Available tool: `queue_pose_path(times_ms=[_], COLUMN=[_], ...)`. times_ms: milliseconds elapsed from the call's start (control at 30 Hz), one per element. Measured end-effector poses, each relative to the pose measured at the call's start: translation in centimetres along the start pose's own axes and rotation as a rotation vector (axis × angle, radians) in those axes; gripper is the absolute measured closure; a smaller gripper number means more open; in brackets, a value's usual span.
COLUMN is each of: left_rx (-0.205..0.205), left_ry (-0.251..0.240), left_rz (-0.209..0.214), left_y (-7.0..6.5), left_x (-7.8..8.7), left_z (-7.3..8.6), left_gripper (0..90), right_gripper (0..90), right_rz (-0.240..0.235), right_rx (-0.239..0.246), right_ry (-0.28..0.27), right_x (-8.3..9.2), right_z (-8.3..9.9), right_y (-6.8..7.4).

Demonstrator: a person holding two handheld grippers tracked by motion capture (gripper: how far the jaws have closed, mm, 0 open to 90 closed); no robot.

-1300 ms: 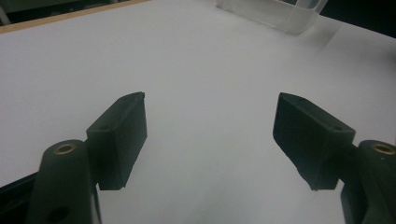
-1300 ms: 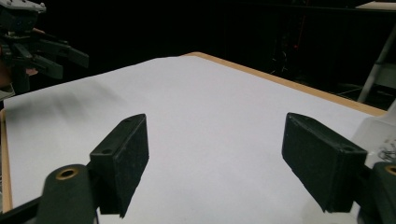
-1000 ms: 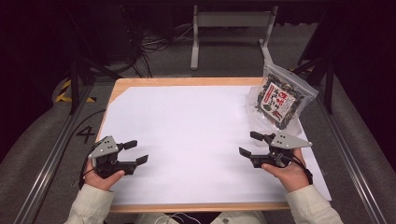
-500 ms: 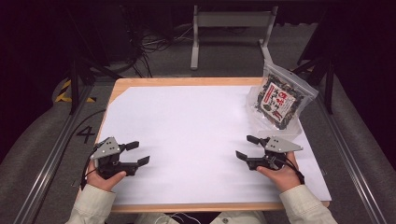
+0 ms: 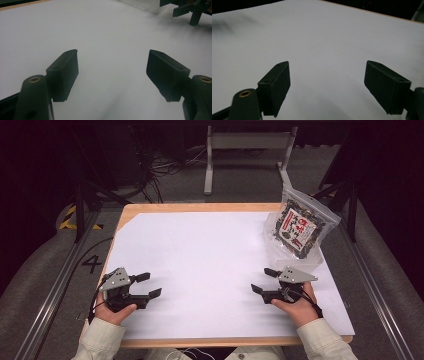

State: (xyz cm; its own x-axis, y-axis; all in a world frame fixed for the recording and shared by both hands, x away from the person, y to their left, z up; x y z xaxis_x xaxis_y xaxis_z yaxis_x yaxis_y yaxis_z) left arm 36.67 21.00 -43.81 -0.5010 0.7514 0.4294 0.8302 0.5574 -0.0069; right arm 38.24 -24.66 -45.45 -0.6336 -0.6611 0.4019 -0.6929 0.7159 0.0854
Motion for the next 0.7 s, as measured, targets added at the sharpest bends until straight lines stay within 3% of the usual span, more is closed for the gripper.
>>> queue_pose_path(times_ms=[233,700], left_rx=[0.001,0.006], left_ry=[0.007,0.010], left_rz=[0.000,0.000], left_y=[0.05,0.04], left_x=[-0.13,-0.14], left_z=[0.15,0.22], left_gripper=[26.7,26.6], right_gripper=[17.0,17.9], right_rz=[-0.010,-0.021], right_rx=[-0.015,-0.010], right_ry=[0.022,0.030], right_x=[-0.24,-0.27], right_z=[0.00,-0.04], right_y=[-0.16,-0.10])
Point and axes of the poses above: each handheld gripper's, and its own axes: x roughly backward along the jaws, z roughly out of its underside, y roughly to its left, the point moved 3 cm from there along -x, roughly forward along the jaws, and after that the axes turned 6 degrees about -x, right-handed, at the moved point
